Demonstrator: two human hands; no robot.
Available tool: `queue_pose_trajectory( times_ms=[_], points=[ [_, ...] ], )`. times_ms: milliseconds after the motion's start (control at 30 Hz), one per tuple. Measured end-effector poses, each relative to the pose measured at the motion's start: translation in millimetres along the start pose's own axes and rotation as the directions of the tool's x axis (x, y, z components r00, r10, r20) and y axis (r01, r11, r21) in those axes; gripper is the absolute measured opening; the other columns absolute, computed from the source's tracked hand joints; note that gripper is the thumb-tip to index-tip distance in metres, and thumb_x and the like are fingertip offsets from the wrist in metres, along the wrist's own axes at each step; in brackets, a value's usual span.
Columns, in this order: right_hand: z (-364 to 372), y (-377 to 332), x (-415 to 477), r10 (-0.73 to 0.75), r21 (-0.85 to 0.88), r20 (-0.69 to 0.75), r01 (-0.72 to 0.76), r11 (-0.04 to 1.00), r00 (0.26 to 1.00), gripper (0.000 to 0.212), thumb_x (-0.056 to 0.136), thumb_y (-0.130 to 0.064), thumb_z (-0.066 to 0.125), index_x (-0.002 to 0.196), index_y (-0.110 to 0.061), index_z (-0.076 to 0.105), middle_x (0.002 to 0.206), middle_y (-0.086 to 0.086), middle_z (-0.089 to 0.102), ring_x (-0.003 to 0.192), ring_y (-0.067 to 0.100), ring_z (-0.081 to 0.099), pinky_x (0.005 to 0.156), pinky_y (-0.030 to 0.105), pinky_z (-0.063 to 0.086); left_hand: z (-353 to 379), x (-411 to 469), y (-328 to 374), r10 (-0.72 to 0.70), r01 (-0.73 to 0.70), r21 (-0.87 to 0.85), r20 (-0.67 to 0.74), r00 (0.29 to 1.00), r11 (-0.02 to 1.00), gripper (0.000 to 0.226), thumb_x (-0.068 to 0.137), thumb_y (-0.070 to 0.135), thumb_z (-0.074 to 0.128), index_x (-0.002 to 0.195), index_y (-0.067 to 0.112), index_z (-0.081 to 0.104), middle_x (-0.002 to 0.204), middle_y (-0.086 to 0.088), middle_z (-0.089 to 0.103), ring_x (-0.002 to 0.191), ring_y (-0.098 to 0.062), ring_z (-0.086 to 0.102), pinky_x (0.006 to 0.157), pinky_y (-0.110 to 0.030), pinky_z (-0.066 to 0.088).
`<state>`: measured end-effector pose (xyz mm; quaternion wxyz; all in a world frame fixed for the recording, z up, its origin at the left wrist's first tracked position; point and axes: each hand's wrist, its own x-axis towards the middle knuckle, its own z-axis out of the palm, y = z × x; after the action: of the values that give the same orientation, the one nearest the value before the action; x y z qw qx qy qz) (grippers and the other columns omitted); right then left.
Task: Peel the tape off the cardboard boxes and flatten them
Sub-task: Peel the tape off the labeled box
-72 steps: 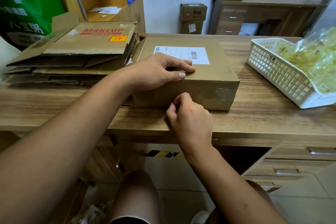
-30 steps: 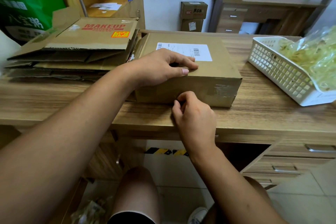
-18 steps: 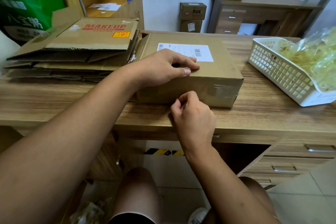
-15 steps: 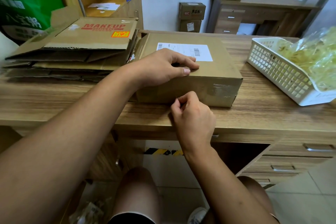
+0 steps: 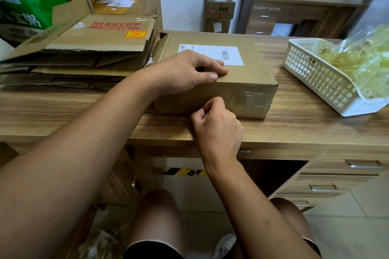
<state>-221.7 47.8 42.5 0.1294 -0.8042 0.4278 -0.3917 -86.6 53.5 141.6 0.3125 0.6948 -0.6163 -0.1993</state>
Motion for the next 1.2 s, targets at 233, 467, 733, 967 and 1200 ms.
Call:
queue_pose_trajectory(
  times_ms=[233,467,733,967,1200],
  points=[
    [-2,2,1,0.003,-0.018,0.048,-0.002,1.000,0.999,0.010,0.096,-0.027,0.054,0.096,-0.017,0.056,0.076,0.003,0.070,0.071,0.031,0.065,0.061,0.034,0.035,-1,0,-1,-0.016,0.016,0.014,0.002,1.000,1.000,0.028,0.098,0.027,0.062,0.122,0.039,0.070,0.139,0.025,0.056,0.127,0.011,0.040,0.089,0.002,0.021],
    [-13,7,3,0.074,0.049,0.098,-0.079,0.996,0.992,0.008,0.095,-0.030,0.057,0.096,-0.021,0.055,0.078,-0.001,0.069,0.076,0.026,0.066,0.065,0.036,0.046,0,-1,-1,0.010,-0.010,0.011,0.013,1.000,1.000,0.029,0.099,0.023,0.062,0.125,0.032,0.070,0.139,0.021,0.057,0.101,0.034,0.041,0.078,0.014,0.020],
    [-17,6,3,0.049,0.075,0.173,-0.063,0.995,0.984,0.023,0.097,-0.041,0.060,0.106,-0.024,0.047,0.082,-0.004,0.069,0.079,0.023,0.068,0.072,0.041,0.054,-1,1,-3,0.019,-0.019,0.015,0.015,1.000,1.000,0.029,0.099,0.023,0.061,0.125,0.033,0.069,0.138,0.022,0.057,0.088,0.042,0.036,0.074,0.015,0.019],
    [-16,8,1,-0.017,0.065,0.103,0.010,0.998,0.995,0.013,0.102,-0.034,0.055,0.099,-0.022,0.057,0.082,-0.003,0.069,0.078,0.024,0.067,0.064,0.037,0.048,-1,0,-1,0.010,-0.011,0.010,0.021,1.000,1.000,0.029,0.099,0.023,0.061,0.125,0.033,0.070,0.140,0.022,0.055,0.093,0.039,0.037,0.078,0.015,0.020],
    [-36,30,10,-0.027,0.150,0.105,0.011,0.989,0.994,0.013,0.098,-0.030,0.060,0.092,-0.019,0.056,0.071,-0.005,0.062,0.071,0.024,0.061,0.064,0.040,0.048,-1,-1,-1,0.001,-0.001,0.012,0.014,1.000,1.000,0.029,0.100,0.024,0.060,0.125,0.035,0.069,0.142,0.023,0.053,0.127,0.012,0.040,0.087,0.009,0.022]
  ],
)
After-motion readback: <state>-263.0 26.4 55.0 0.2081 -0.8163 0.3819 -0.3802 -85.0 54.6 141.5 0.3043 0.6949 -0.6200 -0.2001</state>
